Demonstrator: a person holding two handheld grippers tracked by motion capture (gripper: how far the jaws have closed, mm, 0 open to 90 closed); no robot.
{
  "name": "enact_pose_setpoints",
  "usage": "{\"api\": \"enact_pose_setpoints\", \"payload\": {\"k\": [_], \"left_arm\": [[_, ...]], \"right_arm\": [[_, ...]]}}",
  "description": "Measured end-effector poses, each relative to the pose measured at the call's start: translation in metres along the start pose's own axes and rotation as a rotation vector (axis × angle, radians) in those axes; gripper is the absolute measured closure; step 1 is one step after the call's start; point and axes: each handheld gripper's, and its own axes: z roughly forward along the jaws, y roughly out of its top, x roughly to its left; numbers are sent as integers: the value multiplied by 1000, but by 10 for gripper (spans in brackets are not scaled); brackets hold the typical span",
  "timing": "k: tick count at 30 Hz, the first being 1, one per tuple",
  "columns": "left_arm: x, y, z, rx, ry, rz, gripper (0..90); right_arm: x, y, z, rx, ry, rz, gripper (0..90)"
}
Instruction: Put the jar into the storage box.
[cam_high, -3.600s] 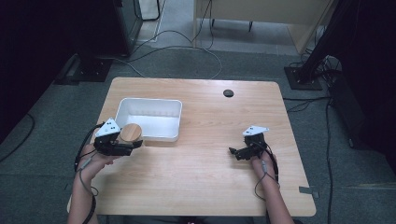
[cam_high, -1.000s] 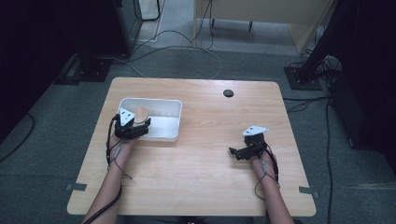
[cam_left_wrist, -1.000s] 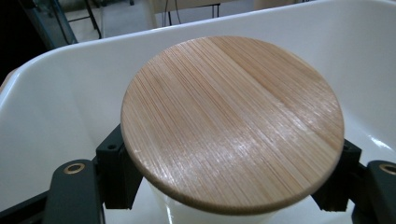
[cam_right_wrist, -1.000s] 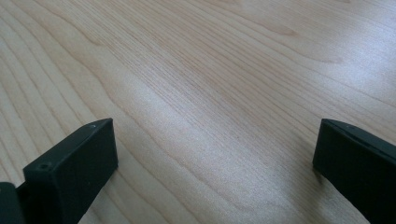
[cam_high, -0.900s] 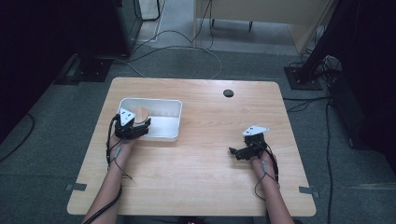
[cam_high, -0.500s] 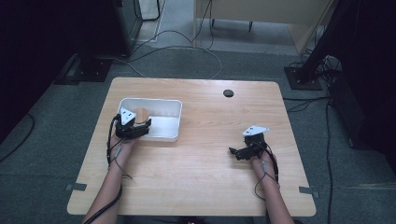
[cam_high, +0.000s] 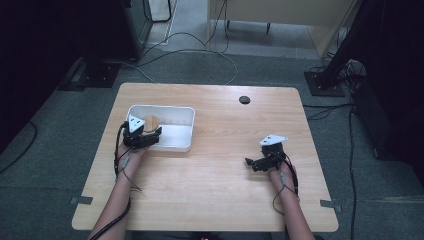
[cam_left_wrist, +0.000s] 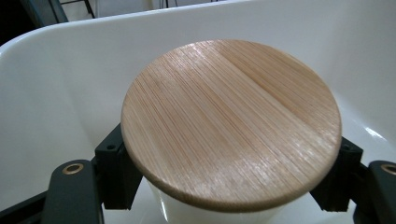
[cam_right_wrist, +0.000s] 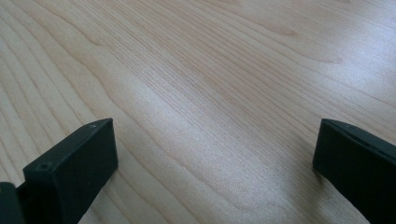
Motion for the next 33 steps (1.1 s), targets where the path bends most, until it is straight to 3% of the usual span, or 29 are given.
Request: {"api": "enact_pose_setpoints", "payload": {"k": [5, 6, 12, 19, 33], "left_arm": [[-1, 1, 0, 14, 1, 4, 216], [1, 2, -2, 15, -18, -10, 216], [2, 4, -4, 18, -37, -22, 213], [1, 7, -10, 57, -38, 5, 213], [2, 13, -18, 31, -38, -5, 213]], "right_arm": [[0, 0, 0, 0, 0, 1, 0], [0, 0, 0, 1, 0, 1, 0], [0, 0, 0, 0, 0, 1, 0], [0, 0, 0, 1, 0, 1, 0], [0, 0, 0, 0, 0, 0, 0]]}}
